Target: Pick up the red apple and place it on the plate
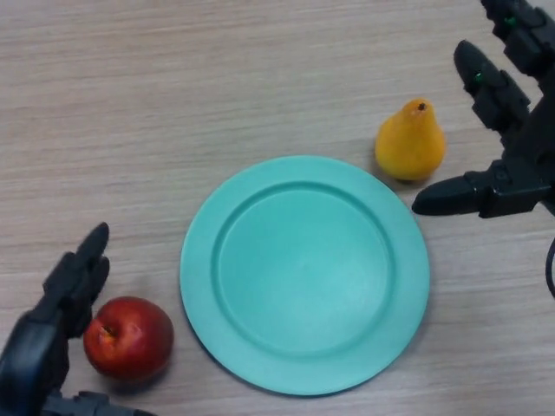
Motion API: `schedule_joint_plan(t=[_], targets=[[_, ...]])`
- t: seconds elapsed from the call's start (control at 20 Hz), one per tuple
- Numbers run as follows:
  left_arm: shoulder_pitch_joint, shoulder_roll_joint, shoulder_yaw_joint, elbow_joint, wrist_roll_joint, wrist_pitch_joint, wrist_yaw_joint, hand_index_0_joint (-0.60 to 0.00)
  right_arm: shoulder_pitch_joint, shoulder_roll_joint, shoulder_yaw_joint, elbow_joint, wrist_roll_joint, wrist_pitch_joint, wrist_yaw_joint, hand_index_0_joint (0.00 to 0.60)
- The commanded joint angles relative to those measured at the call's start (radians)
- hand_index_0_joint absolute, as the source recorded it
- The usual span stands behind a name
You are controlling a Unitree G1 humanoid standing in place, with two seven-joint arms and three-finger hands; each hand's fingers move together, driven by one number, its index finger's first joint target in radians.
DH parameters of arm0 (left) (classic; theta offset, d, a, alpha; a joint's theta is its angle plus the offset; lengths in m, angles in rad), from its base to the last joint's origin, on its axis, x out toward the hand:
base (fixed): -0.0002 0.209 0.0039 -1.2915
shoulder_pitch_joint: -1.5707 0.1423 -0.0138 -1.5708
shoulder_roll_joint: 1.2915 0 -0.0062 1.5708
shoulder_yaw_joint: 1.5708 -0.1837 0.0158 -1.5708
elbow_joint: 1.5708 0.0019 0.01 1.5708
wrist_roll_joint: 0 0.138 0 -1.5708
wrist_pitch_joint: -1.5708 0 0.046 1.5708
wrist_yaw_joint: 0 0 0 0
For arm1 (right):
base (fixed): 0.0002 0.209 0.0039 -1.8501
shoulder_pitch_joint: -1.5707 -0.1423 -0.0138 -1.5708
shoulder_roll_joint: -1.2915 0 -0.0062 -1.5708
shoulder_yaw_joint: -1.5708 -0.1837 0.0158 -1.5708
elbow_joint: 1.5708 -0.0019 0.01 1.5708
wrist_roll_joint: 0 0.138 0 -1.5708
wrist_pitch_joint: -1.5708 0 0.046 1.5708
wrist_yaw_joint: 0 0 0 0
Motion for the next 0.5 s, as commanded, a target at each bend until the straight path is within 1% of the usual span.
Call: schedule_joint_plan(t=[0.05,0.1,0.15,0.2,0.25,0.3,0.35,0.4,0.45,0.5], targets=[[-0.004,0.034,0.012,-0.016,0.031,-0.191,0.078,0.0,-0.028,-0.043,-0.072,-0.058,0.056,-0.127,0.001,0.0],[-0.01,0.033,0.003,0.018,0.082,-0.235,0.145,0.0,-0.027,-0.048,-0.078,-0.059,0.059,-0.128,0.003,0.0],[-0.014,0.033,0.0,0.033,0.103,-0.259,0.175,0.0,-0.028,-0.049,-0.08,-0.059,0.061,-0.128,0.002,0.0],[-0.024,0.041,-0.003,0.057,0.132,-0.275,0.22,-0.05,-0.03,-0.053,-0.083,-0.058,0.064,-0.125,-0.001,0.0],[-0.024,0.042,-0.006,0.057,0.127,-0.273,0.218,-0.15,-0.03,-0.053,-0.083,-0.058,0.064,-0.124,-0.001,0.0],[-0.022,0.048,-0.012,0.063,0.141,-0.279,0.218,-0.301,-0.03,-0.055,-0.085,-0.058,0.064,-0.125,0.0,0.0],[-0.02,0.055,-0.018,0.071,0.168,-0.29,0.22,-0.401,-0.03,-0.057,-0.086,-0.058,0.064,-0.125,0.001,0.0],[-0.02,0.072,-0.025,0.086,0.243,-0.305,0.237,-0.545,-0.03,-0.062,-0.092,-0.058,0.066,-0.124,0.0,0.0],[-0.022,0.08,-0.028,0.092,0.279,-0.307,0.244,-0.6,-0.031,-0.064,-0.094,-0.058,0.067,-0.122,-0.001,0.0],[-0.025,0.084,-0.019,0.083,0.26,-0.302,0.244,-0.6,-0.027,-0.067,-0.093,-0.057,0.061,-0.125,0.001,0.0]])
